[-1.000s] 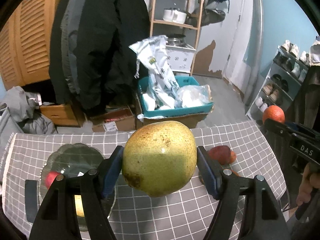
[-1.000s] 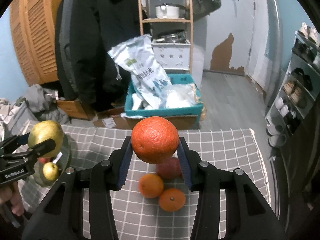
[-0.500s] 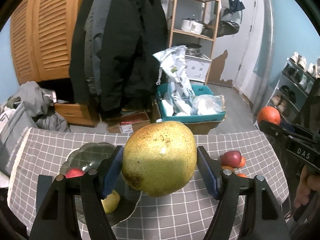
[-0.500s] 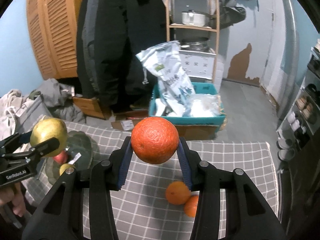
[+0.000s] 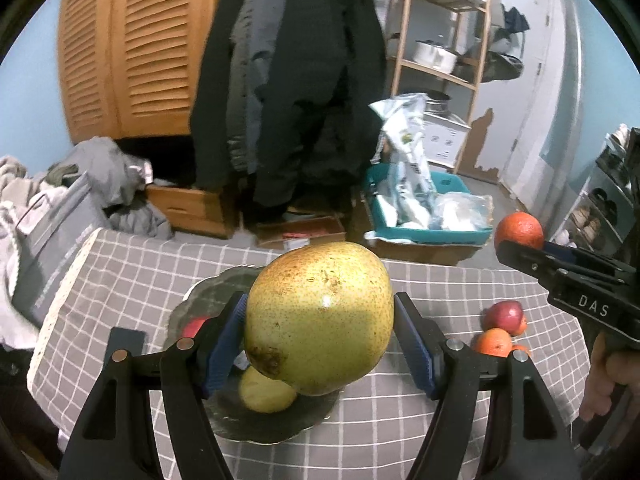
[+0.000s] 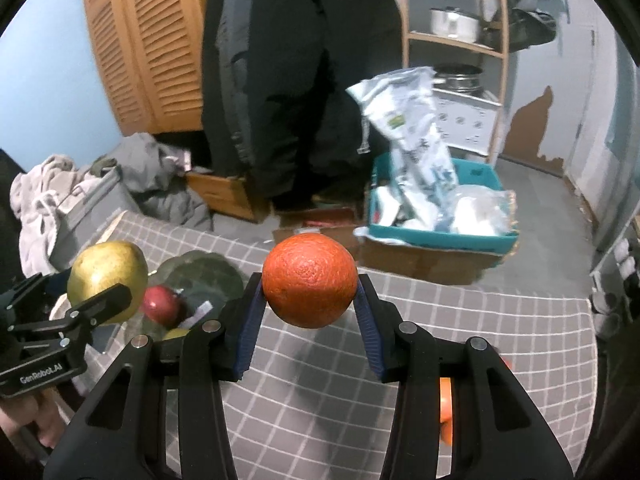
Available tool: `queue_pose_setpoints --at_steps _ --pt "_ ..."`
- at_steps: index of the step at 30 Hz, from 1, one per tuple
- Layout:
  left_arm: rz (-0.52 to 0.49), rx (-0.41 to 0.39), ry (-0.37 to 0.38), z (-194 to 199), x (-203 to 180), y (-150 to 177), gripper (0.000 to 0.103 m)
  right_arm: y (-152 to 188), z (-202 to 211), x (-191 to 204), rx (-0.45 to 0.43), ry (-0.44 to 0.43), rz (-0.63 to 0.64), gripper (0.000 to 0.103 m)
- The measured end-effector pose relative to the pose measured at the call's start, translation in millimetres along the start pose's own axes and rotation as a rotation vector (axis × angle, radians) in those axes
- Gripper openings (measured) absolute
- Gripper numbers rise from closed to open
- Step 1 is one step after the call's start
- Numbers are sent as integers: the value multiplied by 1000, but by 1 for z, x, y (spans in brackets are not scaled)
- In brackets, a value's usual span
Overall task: Organize fruits
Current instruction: 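Carry the pear with the left tool while the right tool carries the orange toward the green bowl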
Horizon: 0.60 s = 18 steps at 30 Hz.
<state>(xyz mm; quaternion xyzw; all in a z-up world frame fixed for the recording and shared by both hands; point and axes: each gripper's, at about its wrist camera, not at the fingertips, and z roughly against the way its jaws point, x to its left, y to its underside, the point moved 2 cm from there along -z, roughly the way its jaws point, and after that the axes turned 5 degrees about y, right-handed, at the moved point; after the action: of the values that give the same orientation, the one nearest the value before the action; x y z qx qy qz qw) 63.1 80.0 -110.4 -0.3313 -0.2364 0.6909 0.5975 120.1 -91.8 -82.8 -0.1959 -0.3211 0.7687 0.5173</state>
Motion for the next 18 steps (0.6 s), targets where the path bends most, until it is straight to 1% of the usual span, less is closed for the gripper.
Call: queue_pose_setpoints --at_steps 8,15,18 --pt "61 27 -65 -3 47 13 74 -4 -30 41 48 -61 33 44" --pt "111 84 -105 -16 81 32 74 3 -66 84 116 -99 84 44" --pt "131 108 -108 -24 92 39 74 8 -81 96 150 -113 92 44"
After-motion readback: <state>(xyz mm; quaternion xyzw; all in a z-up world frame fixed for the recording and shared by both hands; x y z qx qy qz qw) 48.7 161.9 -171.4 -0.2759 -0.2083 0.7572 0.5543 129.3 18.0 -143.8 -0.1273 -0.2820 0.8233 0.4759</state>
